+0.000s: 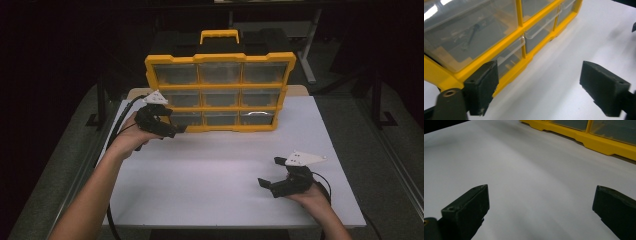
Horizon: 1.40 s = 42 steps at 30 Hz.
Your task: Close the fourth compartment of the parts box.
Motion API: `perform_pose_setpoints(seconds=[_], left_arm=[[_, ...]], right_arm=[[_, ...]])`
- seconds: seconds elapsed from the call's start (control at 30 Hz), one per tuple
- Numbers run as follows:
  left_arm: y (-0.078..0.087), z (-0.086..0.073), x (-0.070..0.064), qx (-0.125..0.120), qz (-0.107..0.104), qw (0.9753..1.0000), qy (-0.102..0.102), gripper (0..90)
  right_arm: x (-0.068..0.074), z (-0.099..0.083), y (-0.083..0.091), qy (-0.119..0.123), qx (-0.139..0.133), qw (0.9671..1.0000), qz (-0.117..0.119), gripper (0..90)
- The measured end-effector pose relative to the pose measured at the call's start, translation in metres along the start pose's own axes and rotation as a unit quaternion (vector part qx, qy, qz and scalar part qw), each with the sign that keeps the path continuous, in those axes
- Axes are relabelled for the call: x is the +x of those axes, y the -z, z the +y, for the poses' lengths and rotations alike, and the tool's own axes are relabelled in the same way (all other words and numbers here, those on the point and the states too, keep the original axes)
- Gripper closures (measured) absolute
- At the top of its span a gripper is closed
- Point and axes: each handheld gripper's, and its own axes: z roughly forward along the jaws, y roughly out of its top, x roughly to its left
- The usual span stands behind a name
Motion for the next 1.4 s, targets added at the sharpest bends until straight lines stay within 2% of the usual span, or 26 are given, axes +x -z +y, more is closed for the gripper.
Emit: perform_pose_setpoints(seconds=[0.17,0.33,0.47,0.63,0.77,0.9,1.07,1.4], left_arm=[[0.000,-0.010,-0.006,-0.008,-0.005,1.0000,0.003,3.9],[0.001,-0.020,-0.012,-0.013,-0.011,0.9998,-0.004,0.4],[0.001,-0.028,-0.015,-0.021,-0.012,0.9997,0.002,0.4],[0.000,-0.037,-0.017,-0.015,-0.010,0.9998,0.002,0.0],[-0.001,-0.045,-0.021,-0.026,-0.006,0.9996,0.006,0.0],[-0.002,-0.053,-0.025,-0.023,-0.011,0.9997,-0.004,0.0],[-0.001,-0.065,-0.033,-0.036,-0.017,0.9992,-0.012,0.0],[-0.003,-0.094,-0.045,-0.043,-0.015,0.9988,-0.016,0.0]], right_arm=[[0.001,0.000,0.000,0.000,0.001,1.0000,0.000,0.3],[0.000,0.000,-0.001,0.001,0.001,1.0000,0.000,0.3],[0.000,0.000,0.000,0.000,0.001,1.0000,0.000,0.3],[0.001,0.000,0.000,0.001,0.001,1.0000,0.000,0.3],[0.000,0.000,-0.001,0.000,0.002,1.0000,0.000,0.3],[0.000,0.000,-0.001,0.000,0.001,1.0000,0.000,0.3],[0.000,-0.001,-0.001,0.000,0.003,1.0000,0.000,0.3],[0.001,-0.001,-0.001,0.000,0.004,1.0000,0.000,0.3]])
